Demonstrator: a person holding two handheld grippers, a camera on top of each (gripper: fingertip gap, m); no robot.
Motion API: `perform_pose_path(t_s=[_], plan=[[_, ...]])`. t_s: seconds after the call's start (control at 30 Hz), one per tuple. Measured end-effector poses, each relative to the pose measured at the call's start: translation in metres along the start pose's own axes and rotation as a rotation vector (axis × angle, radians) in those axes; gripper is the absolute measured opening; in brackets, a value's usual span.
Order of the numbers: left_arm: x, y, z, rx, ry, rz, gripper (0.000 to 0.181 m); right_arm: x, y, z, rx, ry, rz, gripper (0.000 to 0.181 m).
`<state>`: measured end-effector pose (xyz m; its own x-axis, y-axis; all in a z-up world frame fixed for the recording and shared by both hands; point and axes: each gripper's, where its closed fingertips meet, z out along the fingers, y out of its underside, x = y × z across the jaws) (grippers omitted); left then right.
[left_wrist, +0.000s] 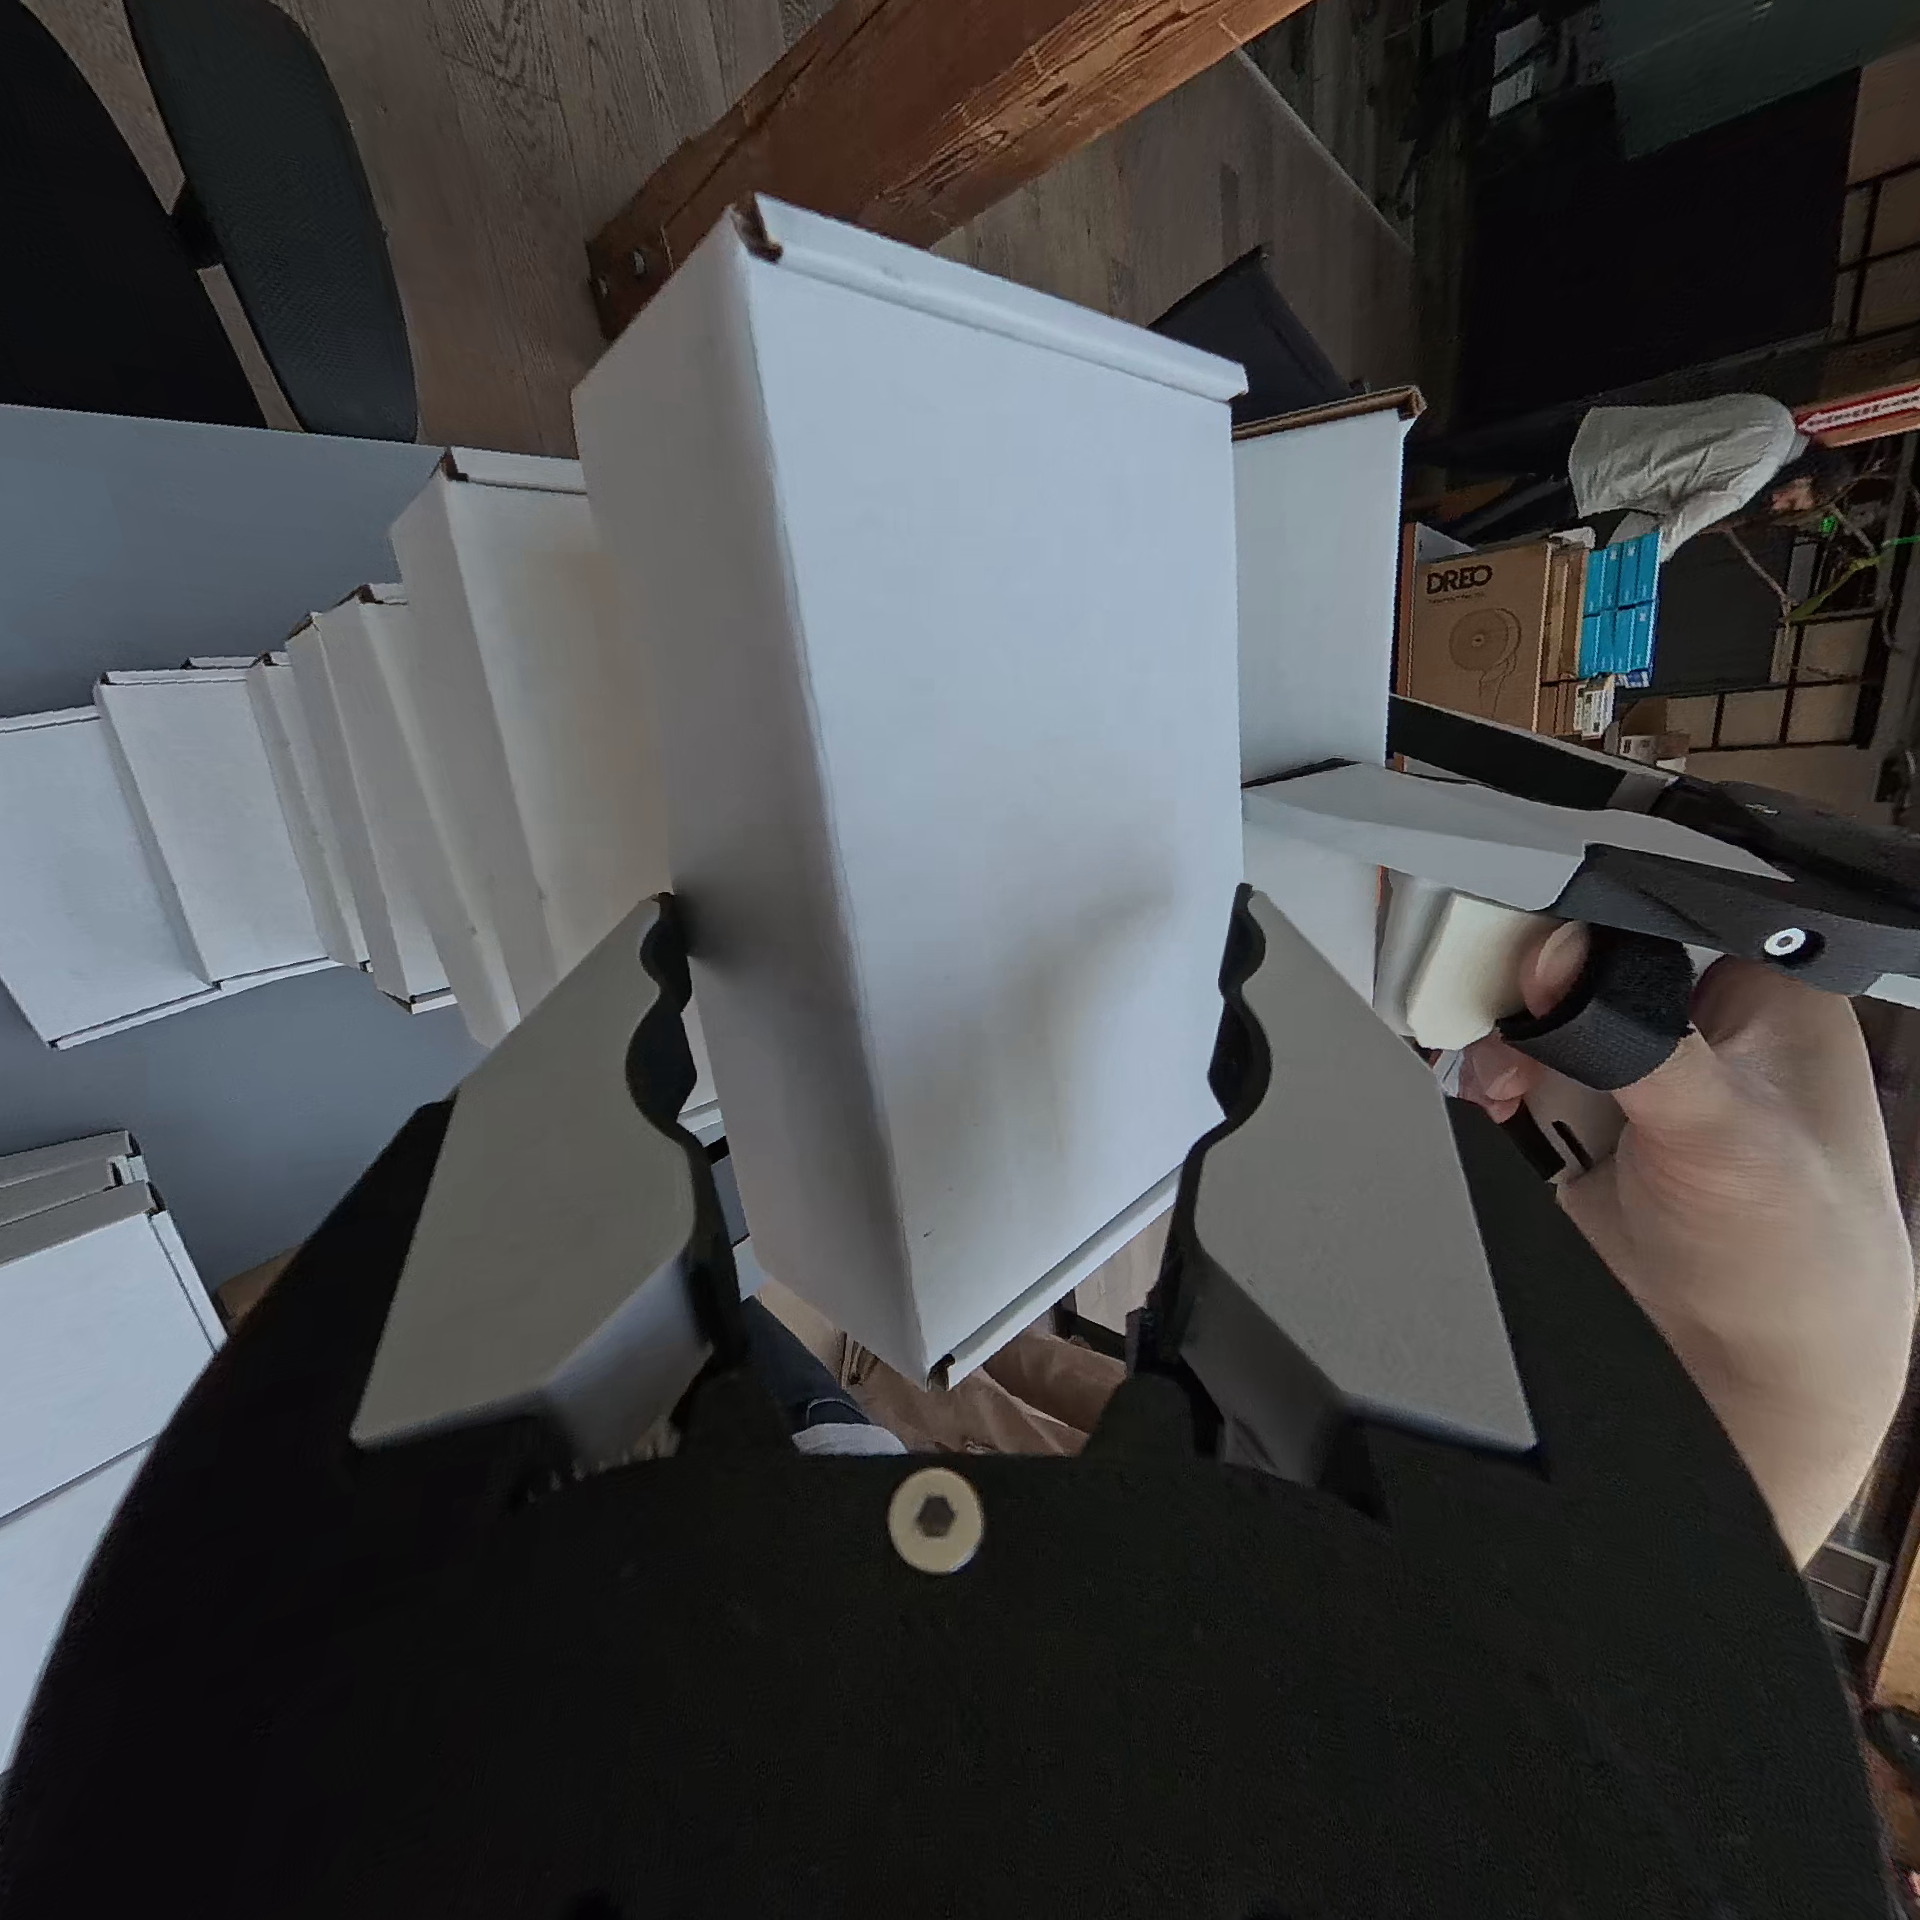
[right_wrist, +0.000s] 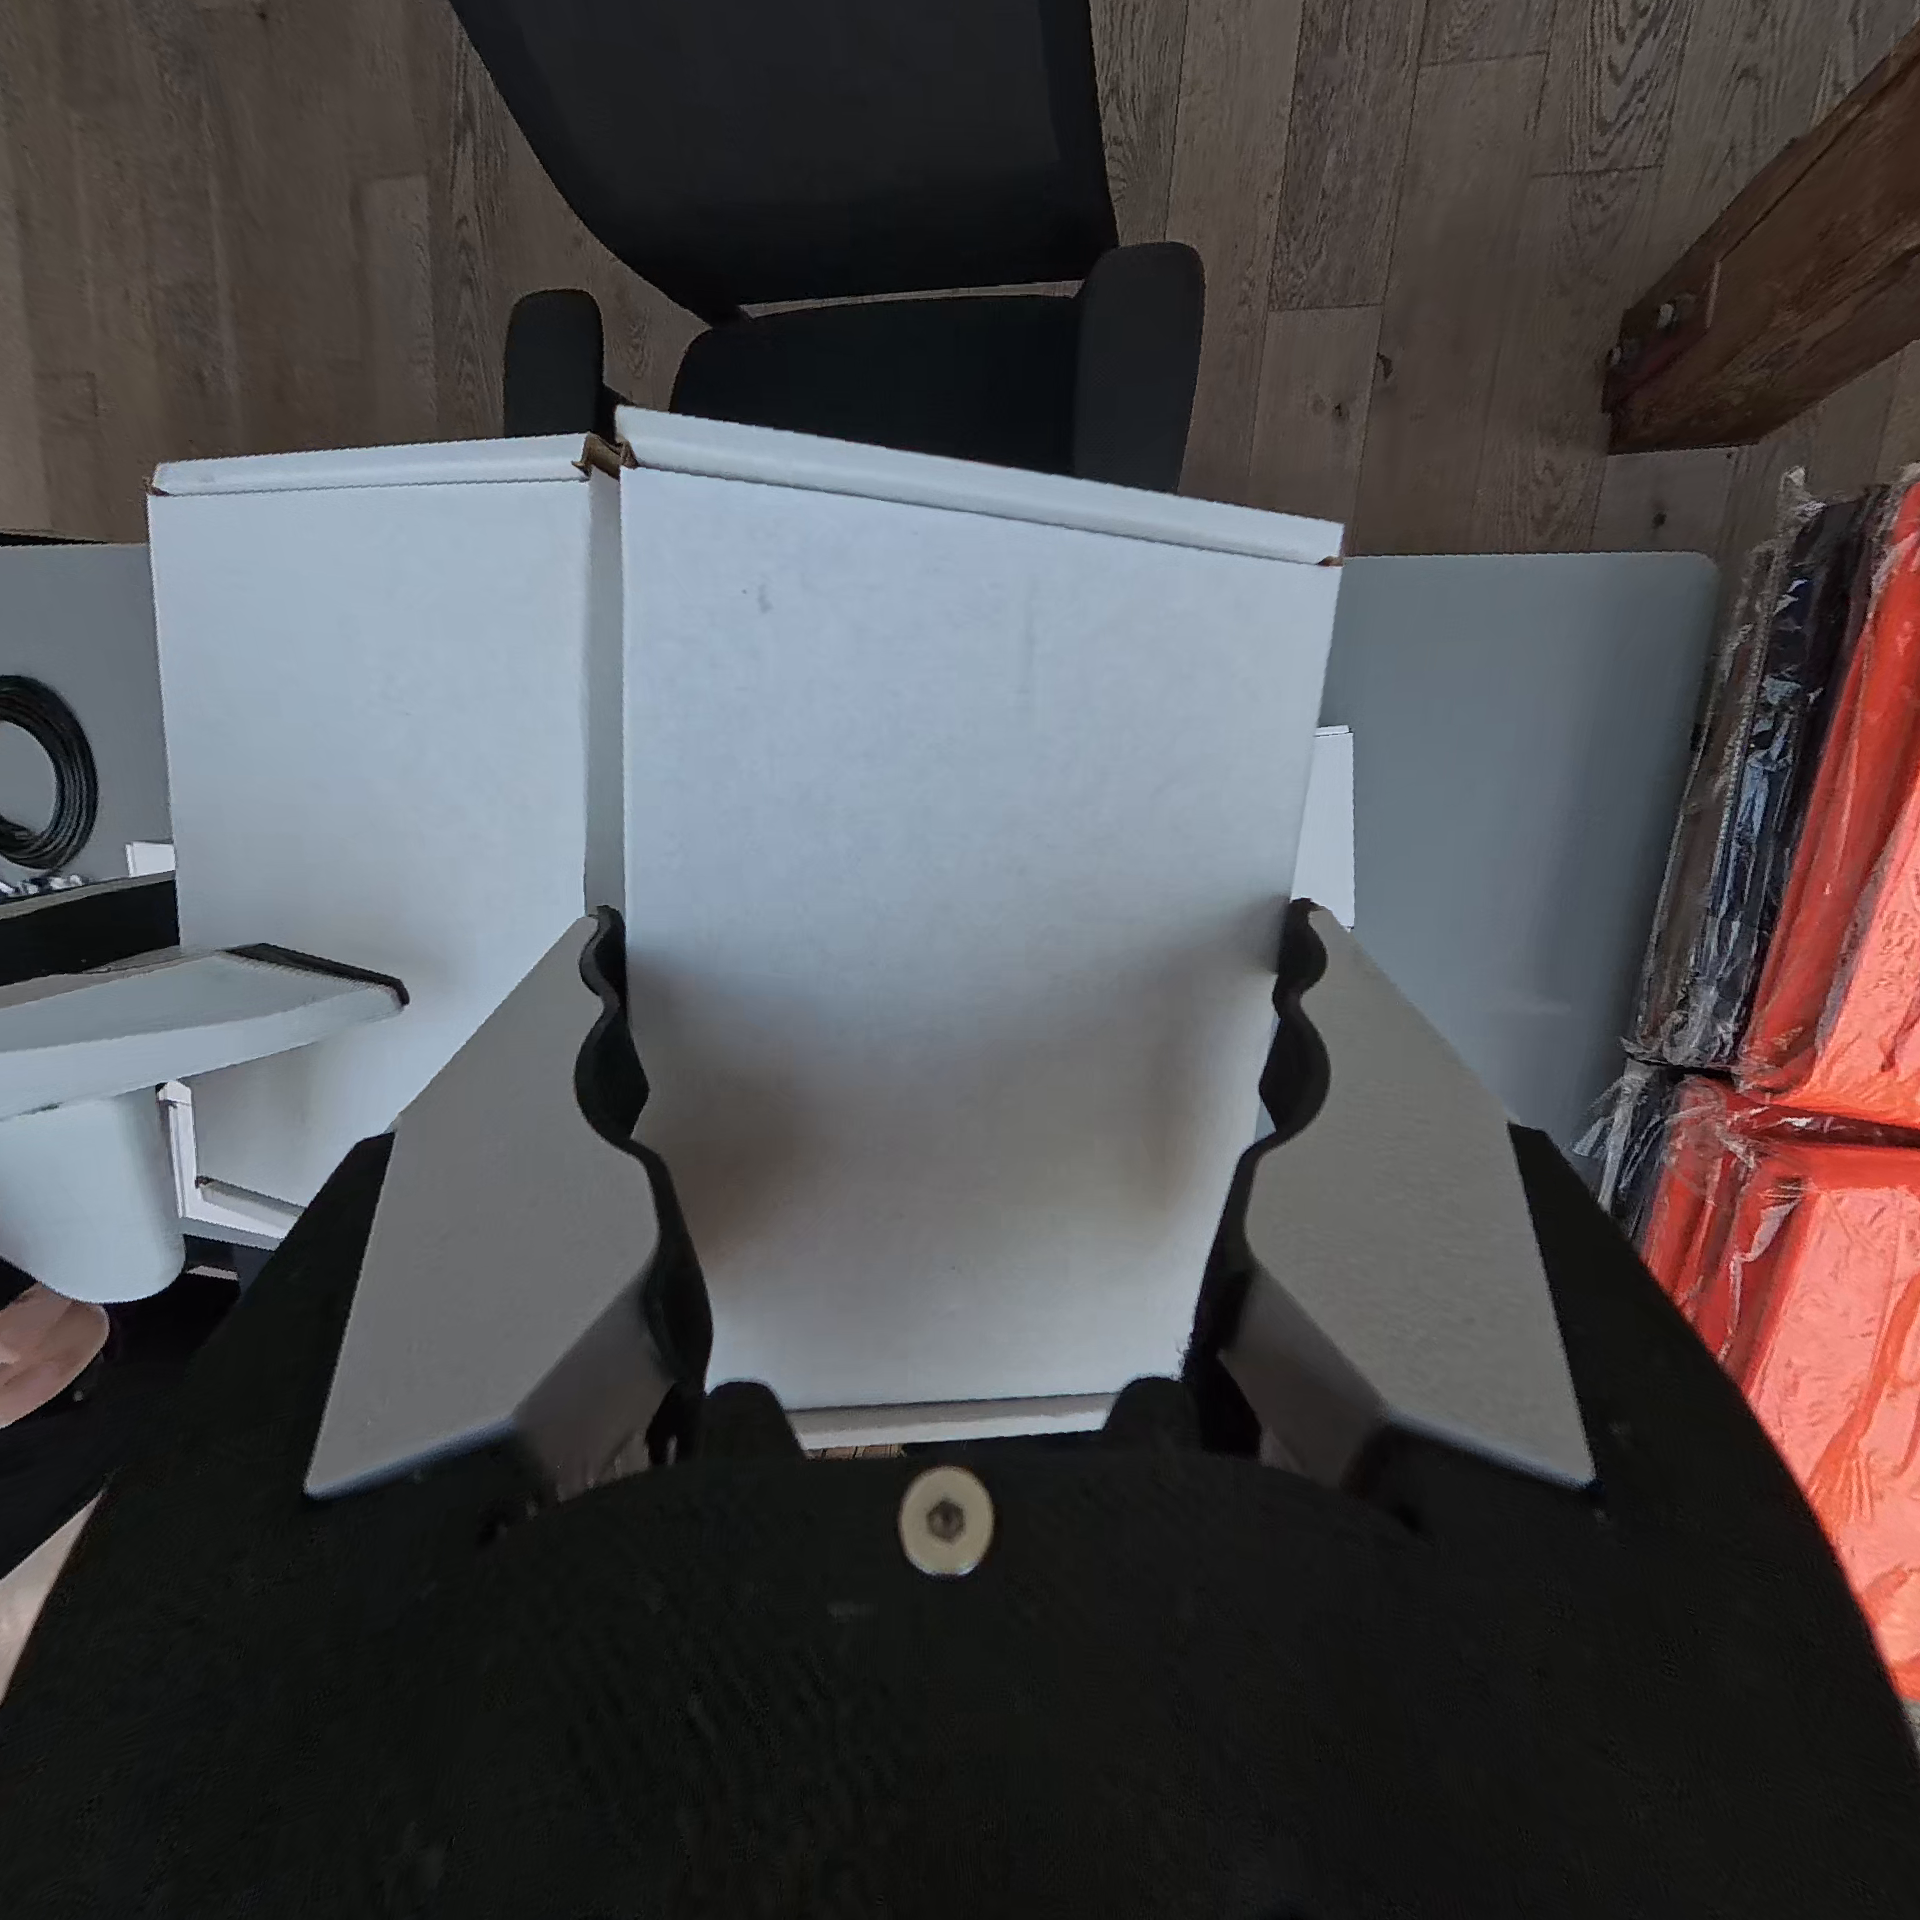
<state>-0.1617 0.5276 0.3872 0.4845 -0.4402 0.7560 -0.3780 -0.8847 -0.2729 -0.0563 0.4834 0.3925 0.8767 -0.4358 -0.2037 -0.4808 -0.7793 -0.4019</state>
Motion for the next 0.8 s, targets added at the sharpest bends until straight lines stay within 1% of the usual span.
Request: perform_pose_path(t_s=[0.1,0.27,0.37,0.47,0.8], plan=[[-0.003,0.0,-0.004,0.013,0.011,0.003,0.099,-0.002,0.001,0.0,-0.005,0.009,-0.004,0.122],[-0.006,0.001,-0.005,0.02,0.026,0.014,0.084,0.001,-0.001,-0.005,0.007,0.049,-0.027,0.119],[-0.007,0.002,-0.004,0.013,0.026,0.023,0.086,-0.002,-0.003,-0.007,0.029,0.039,-0.036,0.118],[-0.004,0.0,-0.006,0.026,0.031,0.034,0.085,0.0,-0.004,-0.01,0.04,0.052,-0.055,0.113],[-0.006,0.003,-0.003,0.02,0.035,0.052,0.082,0.001,-0.004,-0.015,0.092,0.03,-0.085,0.112]])
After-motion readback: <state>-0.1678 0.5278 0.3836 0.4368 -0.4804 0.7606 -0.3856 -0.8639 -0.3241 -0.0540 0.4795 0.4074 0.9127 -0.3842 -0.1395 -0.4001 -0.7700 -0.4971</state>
